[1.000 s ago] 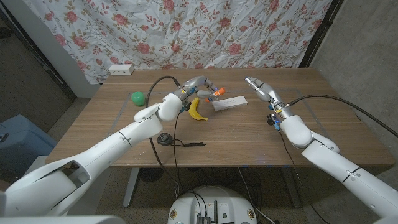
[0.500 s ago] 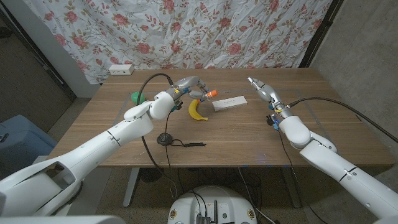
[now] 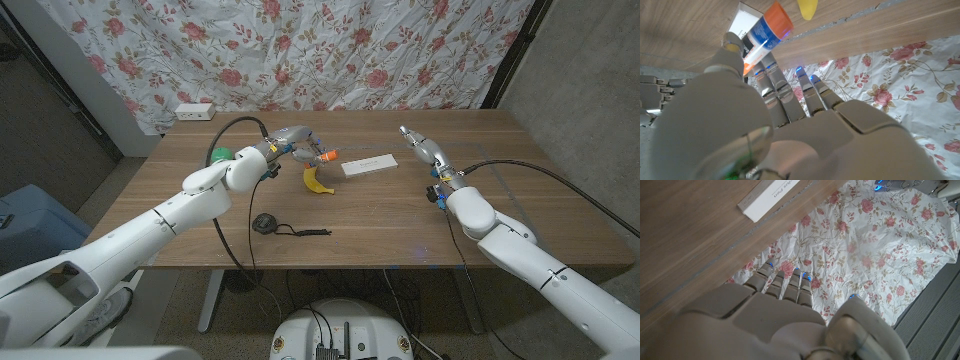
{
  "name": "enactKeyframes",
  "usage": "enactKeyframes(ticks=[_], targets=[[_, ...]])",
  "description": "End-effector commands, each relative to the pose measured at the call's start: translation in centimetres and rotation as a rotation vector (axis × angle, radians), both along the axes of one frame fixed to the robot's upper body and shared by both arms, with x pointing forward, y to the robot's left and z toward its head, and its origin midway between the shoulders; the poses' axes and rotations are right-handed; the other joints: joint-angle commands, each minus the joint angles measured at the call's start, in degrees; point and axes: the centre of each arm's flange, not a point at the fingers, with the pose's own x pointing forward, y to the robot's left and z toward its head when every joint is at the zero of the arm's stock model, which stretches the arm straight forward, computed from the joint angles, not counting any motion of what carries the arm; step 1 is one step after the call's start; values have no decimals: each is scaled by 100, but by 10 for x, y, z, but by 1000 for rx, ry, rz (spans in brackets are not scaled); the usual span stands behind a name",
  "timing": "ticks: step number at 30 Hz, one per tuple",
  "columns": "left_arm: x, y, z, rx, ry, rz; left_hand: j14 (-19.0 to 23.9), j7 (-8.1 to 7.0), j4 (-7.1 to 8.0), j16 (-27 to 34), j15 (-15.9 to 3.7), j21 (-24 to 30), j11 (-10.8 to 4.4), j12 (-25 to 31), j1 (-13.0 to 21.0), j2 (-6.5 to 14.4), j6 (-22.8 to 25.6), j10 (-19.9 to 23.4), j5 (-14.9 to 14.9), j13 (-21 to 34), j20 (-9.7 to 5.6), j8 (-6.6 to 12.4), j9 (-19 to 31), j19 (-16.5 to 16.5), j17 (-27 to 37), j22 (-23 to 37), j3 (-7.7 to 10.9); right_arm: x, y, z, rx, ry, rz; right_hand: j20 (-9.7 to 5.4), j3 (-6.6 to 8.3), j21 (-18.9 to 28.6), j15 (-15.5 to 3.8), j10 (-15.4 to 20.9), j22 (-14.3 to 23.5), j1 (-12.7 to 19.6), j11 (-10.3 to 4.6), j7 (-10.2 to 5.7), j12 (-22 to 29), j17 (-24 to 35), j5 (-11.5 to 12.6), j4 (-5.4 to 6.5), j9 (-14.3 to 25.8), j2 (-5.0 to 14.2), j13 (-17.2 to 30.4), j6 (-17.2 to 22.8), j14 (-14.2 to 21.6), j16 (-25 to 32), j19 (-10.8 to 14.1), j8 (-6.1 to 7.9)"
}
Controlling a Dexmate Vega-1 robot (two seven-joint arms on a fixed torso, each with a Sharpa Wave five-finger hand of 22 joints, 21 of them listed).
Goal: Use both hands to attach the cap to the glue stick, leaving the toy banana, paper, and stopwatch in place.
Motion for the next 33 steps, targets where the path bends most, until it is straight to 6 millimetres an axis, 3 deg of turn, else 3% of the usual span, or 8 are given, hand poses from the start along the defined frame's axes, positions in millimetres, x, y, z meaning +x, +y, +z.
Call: enactKeyframes(ticks=[1,23,29,33], targets=[[-1,22,5,79,-7,35,-40,-87,-6,0,-867,9,4,31,15,334,0,-61,20,11,-8,12,119,-51,0,28,-6,10,0,-3,71,22,10,-21,5,11,-20,-58,12,-39,0,-7,-5,34,33,37,10,5,-2,-26,41,32,26,12],[-11,48,-4,227,-27,105,-137,-165,-23,2,-872,18,0,42,-14,352,-97,-209,25,14,-33,24,119,-105,-2,27,-11,20,-4,-7,189,46,67,-54,20,-28,8,-86,11,-142,42,36,17,38,52,92,7,3,-6,-88,37,10,-30,19],[-10,58,-7,251,-27,122,-153,-172,-28,4,-870,17,-2,39,-17,353,-120,-250,25,14,-33,24,119,-122,-1,27,-13,25,-4,-9,240,51,88,-49,30,-29,50,-214,10,-191,172,43,-10,36,65,115,6,-2,-7,-201,68,10,-23,-3],[-8,63,-9,296,-33,133,-165,-185,-29,6,-867,19,-3,40,-22,355,-143,-276,25,14,-36,23,118,-130,0,27,-15,27,-5,-13,286,50,102,-53,38,-20,74,-226,9,-210,184,52,-1,33,73,125,6,-1,-8,-262,138,29,10,-12]])
